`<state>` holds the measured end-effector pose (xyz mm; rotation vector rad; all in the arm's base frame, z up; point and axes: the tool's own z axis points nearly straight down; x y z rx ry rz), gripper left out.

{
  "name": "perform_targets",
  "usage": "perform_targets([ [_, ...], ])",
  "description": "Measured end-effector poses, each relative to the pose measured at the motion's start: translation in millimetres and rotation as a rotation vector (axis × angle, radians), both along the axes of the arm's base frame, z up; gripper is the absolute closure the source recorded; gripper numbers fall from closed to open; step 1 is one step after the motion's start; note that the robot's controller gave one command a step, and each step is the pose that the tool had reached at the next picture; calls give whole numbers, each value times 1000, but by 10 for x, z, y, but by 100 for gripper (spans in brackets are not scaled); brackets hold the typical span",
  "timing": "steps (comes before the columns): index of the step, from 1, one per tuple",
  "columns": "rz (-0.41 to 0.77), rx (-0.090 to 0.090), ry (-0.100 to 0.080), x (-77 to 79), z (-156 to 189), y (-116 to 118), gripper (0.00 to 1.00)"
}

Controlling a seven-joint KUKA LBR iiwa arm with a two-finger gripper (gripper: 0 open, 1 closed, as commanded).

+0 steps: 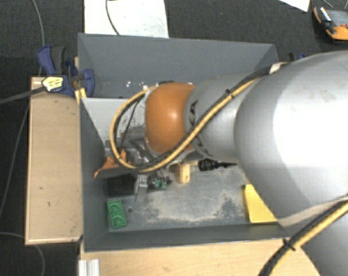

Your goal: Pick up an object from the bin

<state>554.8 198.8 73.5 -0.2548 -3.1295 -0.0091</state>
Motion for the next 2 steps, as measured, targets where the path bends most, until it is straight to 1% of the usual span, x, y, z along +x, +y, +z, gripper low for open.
perform_targets([
  [1,1,-2,3,-20,351,-8,100],
  [2,2,-1,3,-12,593,-8,100],
])
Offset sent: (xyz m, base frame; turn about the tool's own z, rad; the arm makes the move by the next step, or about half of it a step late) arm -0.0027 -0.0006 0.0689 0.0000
